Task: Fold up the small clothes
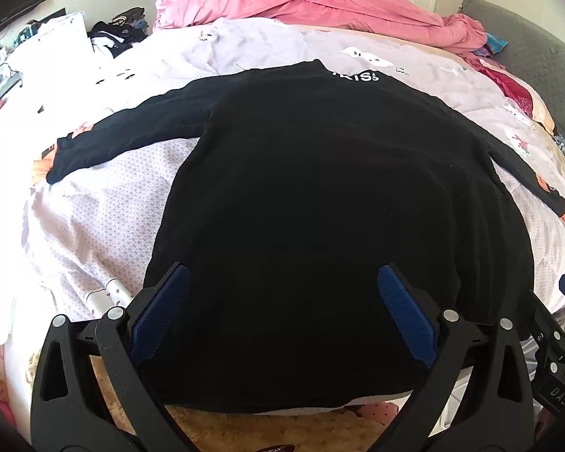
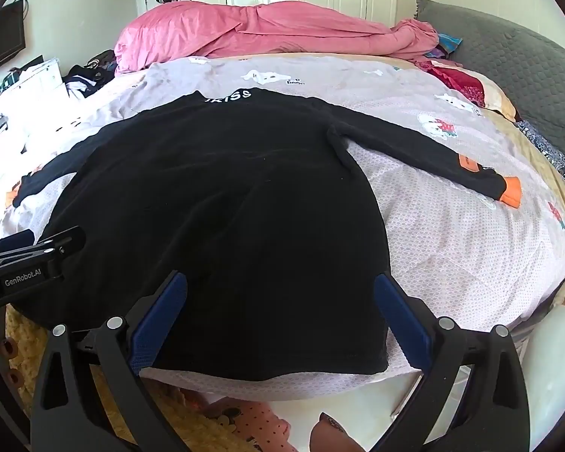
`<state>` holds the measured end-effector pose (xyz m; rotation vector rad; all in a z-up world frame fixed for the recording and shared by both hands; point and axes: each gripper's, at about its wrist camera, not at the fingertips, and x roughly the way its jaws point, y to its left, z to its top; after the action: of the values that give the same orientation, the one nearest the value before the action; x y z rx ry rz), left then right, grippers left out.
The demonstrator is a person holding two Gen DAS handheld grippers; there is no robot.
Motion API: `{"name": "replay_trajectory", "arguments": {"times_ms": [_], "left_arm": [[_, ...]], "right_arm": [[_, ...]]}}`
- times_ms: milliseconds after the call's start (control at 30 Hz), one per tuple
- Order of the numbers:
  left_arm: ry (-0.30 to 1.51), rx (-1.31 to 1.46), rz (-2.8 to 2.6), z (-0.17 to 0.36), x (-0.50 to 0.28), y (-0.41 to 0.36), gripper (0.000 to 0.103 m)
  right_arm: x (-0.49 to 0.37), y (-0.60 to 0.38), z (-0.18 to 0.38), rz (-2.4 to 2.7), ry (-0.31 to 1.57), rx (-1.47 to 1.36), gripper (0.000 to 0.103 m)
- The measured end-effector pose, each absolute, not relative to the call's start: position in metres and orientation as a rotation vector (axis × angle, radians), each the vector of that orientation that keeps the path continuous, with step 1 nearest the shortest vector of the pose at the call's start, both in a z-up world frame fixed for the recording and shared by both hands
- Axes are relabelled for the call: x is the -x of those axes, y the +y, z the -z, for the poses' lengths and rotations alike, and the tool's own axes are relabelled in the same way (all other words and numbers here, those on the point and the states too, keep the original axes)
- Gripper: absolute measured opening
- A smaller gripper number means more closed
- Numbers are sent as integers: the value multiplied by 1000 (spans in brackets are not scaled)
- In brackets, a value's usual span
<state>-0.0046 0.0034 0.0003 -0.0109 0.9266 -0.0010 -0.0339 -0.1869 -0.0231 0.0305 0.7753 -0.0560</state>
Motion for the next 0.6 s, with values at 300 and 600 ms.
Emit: {"name": "replay_trajectory", "arguments": {"times_ms": [300,600], "left_arm": [[927,13,1,-1,4,4,94],[927,10,-4,-1,5,5,94]], "right_arm": [[33,-184,23,54,775,-22,99],[33,-183,22,56,770,-16,99]]}}
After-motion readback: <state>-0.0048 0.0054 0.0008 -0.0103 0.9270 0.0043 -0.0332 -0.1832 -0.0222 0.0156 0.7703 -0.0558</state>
